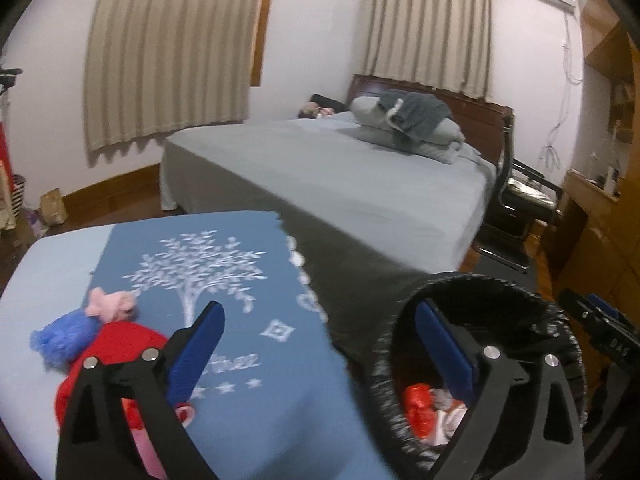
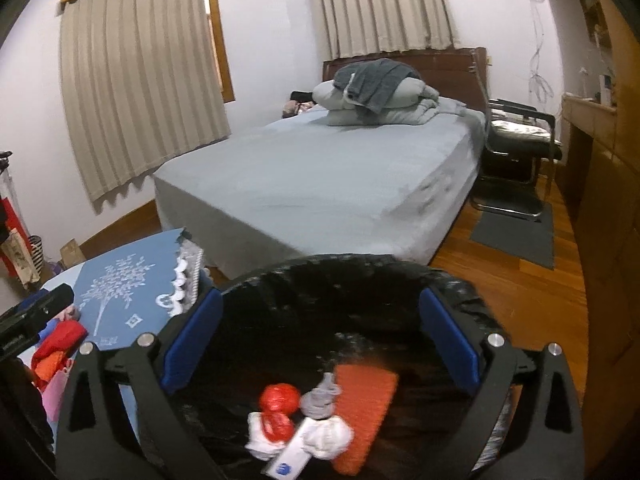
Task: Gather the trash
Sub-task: 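Open both grippers over the bin and withdraw toward the table, then grasp the blue plastic bag with the left gripper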
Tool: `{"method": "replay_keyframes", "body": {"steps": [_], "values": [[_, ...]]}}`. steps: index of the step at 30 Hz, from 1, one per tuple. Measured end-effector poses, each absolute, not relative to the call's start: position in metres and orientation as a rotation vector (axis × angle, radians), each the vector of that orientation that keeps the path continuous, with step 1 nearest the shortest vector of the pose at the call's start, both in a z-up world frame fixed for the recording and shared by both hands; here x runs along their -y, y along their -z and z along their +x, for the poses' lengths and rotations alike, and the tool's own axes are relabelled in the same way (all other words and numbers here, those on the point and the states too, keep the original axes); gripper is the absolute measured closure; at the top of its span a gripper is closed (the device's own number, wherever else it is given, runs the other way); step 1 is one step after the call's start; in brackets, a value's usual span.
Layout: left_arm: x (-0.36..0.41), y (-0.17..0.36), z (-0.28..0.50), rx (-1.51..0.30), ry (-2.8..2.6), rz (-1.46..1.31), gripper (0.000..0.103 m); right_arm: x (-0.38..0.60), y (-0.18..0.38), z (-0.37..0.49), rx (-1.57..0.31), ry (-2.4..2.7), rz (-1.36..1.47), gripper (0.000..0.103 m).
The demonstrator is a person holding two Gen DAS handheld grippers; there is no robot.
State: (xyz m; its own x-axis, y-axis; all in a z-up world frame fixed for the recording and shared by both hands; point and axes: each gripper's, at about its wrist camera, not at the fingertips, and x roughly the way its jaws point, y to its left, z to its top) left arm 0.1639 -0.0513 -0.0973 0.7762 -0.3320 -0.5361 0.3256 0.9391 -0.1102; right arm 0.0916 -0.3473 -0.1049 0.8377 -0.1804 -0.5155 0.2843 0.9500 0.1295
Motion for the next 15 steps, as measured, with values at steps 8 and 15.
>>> {"method": "replay_keyframes", "body": {"steps": [8,15], "values": [[-0.001,0.104,0.165,-0.58,0.254,-0.015,0.008,0.282,0.109,0.126,-0.538,0.133,0.153,0.007],[-0.049,0.11,0.171,-0.575,0.156,-0.024,0.008,0.231,0.115,0.154,-0.554,0.034,0.126,0.007]]}}
